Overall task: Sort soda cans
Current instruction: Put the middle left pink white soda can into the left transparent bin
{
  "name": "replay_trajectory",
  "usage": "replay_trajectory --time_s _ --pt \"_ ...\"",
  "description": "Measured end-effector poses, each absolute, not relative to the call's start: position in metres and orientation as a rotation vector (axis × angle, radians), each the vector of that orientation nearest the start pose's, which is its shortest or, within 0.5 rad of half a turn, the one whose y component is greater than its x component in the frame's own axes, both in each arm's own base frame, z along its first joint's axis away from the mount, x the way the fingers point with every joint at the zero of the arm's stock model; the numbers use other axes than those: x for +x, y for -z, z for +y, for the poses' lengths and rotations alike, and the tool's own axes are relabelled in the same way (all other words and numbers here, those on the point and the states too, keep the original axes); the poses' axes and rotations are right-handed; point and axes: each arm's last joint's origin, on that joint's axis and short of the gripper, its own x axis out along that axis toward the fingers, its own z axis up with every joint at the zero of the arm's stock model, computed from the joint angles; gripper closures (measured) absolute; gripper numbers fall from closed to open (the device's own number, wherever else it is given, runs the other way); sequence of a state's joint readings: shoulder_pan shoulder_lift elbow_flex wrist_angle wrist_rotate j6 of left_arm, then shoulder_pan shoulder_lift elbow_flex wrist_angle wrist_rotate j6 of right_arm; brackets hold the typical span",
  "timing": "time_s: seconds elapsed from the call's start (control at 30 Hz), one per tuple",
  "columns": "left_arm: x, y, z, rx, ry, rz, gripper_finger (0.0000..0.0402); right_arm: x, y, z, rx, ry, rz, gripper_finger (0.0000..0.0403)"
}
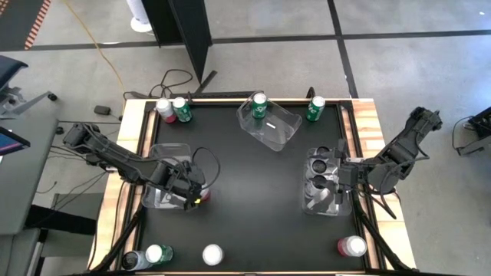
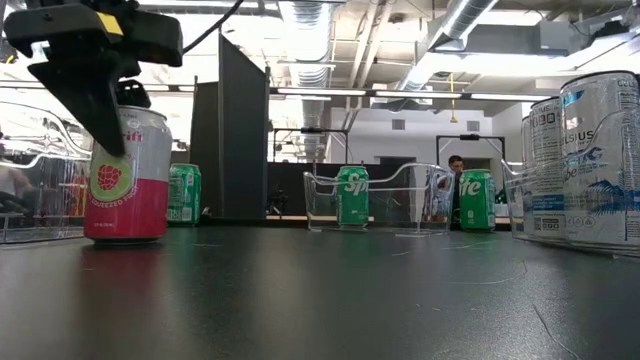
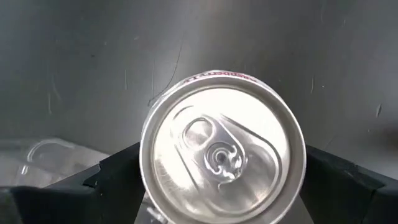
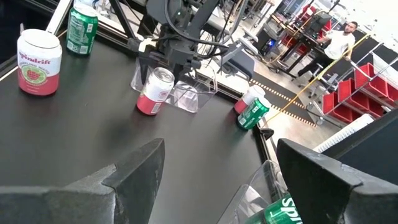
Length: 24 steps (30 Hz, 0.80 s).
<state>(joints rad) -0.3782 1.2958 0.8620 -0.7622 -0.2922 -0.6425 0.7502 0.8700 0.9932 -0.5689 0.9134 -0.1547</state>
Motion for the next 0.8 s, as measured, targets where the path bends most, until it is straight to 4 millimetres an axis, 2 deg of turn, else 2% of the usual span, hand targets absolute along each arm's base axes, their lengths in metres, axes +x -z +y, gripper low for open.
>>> replay_trajectory --time_s 0.23,0.53,0.8 --pt "0.222 -0.214 -0.074 -0.177 -0.268 1.051 0.0057 0.135 -0.358 0.094 -0.479 0.138 0.313 0.0074" --pt "0.224 -0.210 -0.066 -0.171 -0.276 1.036 0.0107 0.135 -0.358 0.094 -0.482 0.138 0.313 0.0074" --pt "0.228 -0.216 -0.066 -0.130 -0.303 0.996 0.0108 0.135 -0.358 0.094 -0.483 0.138 0.313 0.0074"
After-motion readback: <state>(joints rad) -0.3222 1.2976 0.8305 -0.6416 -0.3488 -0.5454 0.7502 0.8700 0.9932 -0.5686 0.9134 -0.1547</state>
